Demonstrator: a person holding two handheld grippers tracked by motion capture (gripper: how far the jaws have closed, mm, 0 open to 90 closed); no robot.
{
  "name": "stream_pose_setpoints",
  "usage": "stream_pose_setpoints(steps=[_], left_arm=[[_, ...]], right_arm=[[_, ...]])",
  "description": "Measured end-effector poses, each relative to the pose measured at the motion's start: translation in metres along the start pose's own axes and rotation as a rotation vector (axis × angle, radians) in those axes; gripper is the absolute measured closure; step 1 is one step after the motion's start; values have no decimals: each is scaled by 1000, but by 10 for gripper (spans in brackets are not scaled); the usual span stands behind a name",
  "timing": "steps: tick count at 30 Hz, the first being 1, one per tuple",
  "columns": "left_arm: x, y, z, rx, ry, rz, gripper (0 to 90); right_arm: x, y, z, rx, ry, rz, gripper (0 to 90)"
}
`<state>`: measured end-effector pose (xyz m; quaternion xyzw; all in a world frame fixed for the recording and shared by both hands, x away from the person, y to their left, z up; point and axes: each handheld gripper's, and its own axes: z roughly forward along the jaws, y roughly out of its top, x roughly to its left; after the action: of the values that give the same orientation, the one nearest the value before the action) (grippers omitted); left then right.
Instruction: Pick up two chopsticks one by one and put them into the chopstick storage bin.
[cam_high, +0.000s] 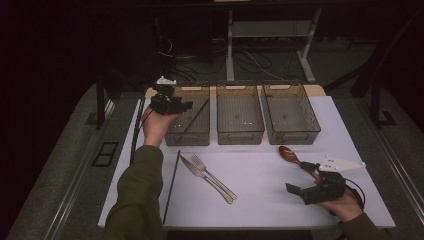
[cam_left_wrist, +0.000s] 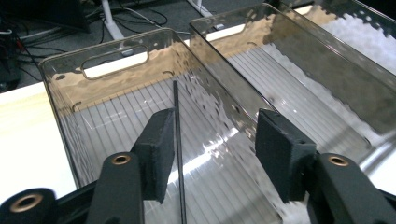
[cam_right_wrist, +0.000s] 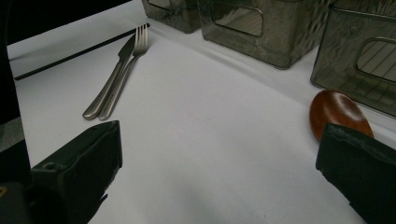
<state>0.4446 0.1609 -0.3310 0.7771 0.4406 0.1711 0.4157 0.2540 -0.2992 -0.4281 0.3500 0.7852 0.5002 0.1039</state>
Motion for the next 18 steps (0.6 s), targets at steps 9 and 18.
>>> stream_pose_setpoints(steps=[9,18], left_arm=[[-19,-29,-23,27,-24,29,397],[-30,-67,-44,47,-20,37,382]], right_arm=[[0,0,0,4,-6,-1,7],[0,0,1,6,-9,-2,7]])
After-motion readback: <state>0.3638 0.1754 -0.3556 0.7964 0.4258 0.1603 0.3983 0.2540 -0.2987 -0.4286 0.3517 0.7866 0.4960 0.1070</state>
